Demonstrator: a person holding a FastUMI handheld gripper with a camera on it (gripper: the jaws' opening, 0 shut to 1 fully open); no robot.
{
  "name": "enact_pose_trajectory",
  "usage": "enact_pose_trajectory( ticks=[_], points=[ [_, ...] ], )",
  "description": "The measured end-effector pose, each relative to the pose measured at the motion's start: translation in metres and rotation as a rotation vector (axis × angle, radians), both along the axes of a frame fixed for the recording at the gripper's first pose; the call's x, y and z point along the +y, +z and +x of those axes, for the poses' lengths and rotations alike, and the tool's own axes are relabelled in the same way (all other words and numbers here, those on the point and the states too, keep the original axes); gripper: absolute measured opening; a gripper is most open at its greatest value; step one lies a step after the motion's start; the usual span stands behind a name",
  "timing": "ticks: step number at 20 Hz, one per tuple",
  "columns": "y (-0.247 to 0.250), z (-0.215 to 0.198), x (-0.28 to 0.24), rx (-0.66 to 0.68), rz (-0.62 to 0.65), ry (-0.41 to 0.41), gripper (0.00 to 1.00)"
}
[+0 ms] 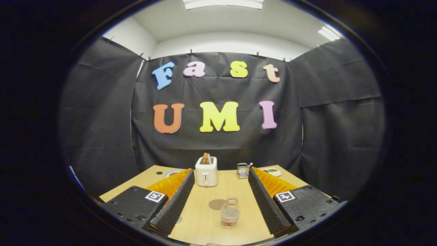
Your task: Take the bottle from table, then pour the juice into the cup, finally place the bottle on the coaster
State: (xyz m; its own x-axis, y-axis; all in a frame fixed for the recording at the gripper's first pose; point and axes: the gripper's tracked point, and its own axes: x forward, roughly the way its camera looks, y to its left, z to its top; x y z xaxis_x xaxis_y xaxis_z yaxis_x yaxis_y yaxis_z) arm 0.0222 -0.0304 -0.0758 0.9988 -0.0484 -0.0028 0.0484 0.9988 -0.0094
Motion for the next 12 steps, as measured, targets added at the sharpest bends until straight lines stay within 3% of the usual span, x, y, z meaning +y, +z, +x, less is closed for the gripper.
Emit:
enact_pose_trajectory(
  ticks=[12],
  points=[
    [-0.084, 0.013, -0.013, 0.034, -0.003, -0.007, 1.00]
  ],
)
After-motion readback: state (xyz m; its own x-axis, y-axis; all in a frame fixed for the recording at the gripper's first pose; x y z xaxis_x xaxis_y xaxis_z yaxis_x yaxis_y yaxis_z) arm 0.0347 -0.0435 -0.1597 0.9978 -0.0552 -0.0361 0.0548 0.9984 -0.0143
